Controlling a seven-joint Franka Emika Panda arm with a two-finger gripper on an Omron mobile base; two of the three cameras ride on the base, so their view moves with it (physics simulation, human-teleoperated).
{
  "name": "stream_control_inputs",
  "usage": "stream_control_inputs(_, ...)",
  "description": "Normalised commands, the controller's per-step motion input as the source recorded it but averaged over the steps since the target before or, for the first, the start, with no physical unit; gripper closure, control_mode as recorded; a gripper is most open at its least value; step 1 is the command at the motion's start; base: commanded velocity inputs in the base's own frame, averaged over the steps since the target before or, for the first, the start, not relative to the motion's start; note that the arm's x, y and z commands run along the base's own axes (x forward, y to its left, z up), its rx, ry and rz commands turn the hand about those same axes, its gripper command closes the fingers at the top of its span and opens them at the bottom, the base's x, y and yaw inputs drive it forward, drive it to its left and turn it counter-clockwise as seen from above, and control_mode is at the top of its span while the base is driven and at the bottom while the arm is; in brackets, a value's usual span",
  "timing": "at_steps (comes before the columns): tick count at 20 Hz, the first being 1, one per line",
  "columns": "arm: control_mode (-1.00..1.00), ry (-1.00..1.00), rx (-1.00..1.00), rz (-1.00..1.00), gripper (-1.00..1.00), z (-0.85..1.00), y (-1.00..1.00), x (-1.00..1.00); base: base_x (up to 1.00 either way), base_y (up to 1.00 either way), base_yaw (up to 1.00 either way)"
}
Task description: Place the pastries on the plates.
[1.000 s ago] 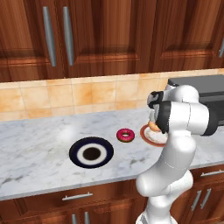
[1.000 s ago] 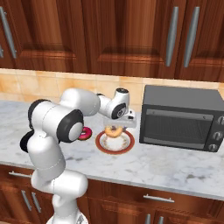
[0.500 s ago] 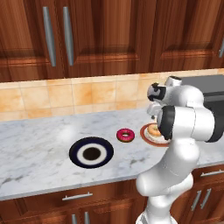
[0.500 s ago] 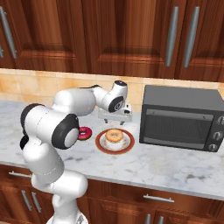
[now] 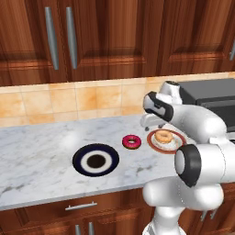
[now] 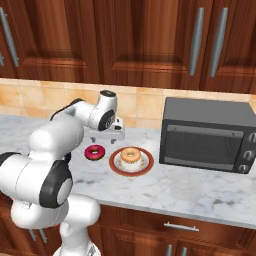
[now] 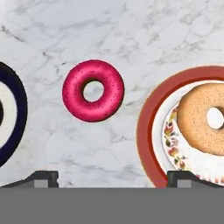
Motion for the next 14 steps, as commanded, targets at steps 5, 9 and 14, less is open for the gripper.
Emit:
stream_control_inputs(5,-1.0,-0.01,-0.01,0.01,-1.0,0.2,1.0,-0.34,0.0,0.0,0.0)
stream_control_inputs(9,-1.0,-0.04,-0.1,-0.02,-1.0,-0.02,0.88,0.25,0.0,0.0,0.0)
stream_control_inputs(14,-1.0,0.0,-0.09,-0.03,-1.0,-0.15,0.43,0.63,0.0,0.0,0.0)
